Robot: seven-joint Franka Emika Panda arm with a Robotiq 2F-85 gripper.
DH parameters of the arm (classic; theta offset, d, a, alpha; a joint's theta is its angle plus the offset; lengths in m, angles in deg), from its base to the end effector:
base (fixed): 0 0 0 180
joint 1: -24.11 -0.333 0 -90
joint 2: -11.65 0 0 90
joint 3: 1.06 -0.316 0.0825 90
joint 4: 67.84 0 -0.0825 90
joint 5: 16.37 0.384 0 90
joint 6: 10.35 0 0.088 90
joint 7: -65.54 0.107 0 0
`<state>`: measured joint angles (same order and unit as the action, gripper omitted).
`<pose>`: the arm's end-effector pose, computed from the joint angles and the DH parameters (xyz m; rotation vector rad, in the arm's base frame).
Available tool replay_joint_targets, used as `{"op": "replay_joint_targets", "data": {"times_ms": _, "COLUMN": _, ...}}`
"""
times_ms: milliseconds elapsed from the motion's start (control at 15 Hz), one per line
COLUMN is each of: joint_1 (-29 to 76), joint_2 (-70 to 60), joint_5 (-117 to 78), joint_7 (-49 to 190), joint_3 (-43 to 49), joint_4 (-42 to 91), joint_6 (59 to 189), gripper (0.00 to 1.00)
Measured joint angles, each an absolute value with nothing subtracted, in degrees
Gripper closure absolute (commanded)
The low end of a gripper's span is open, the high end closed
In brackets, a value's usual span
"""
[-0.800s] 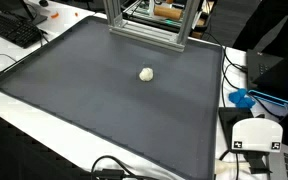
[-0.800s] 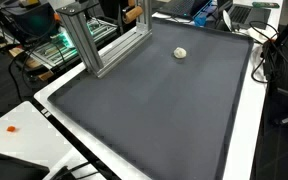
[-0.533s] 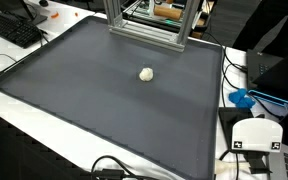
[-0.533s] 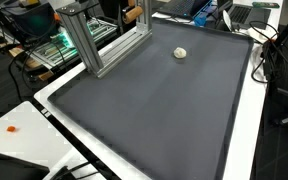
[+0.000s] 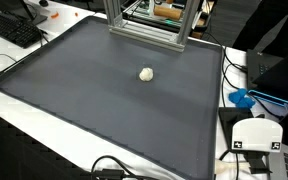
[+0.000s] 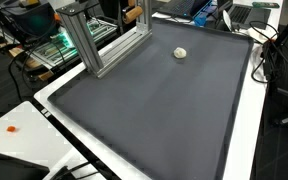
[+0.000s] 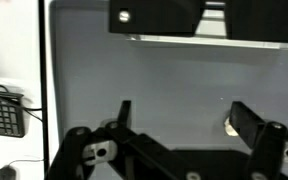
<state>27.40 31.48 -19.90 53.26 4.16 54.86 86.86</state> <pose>0.4342 -0.0749 0.5373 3.1231 0.1305 -0.1621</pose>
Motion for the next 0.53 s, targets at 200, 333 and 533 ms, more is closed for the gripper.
{"op": "replay_joint_targets", "data": {"times_ms": 200, "joint_1": 25.2, "joint_2": 35.1, "joint_5": -14.5, "joint_7": 57.0, "joint_3": 1.8, "joint_4": 57.4, "joint_6": 87.2, "gripper": 0.00}}
{"op": "replay_joint_targets", "data": {"times_ms": 333, "joint_1": 23.7, "joint_2": 37.8, "joint_5": -11.7, "joint_7": 58.2, "joint_3": 0.3, "joint_4": 59.9, "joint_6": 88.1, "gripper": 0.00}}
{"op": "replay_joint_targets", "data": {"times_ms": 533, "joint_1": 21.4, "joint_2": 41.5, "joint_5": -7.6, "joint_7": 58.7, "joint_3": -1.5, "joint_4": 64.3, "joint_6": 90.6, "gripper": 0.00}}
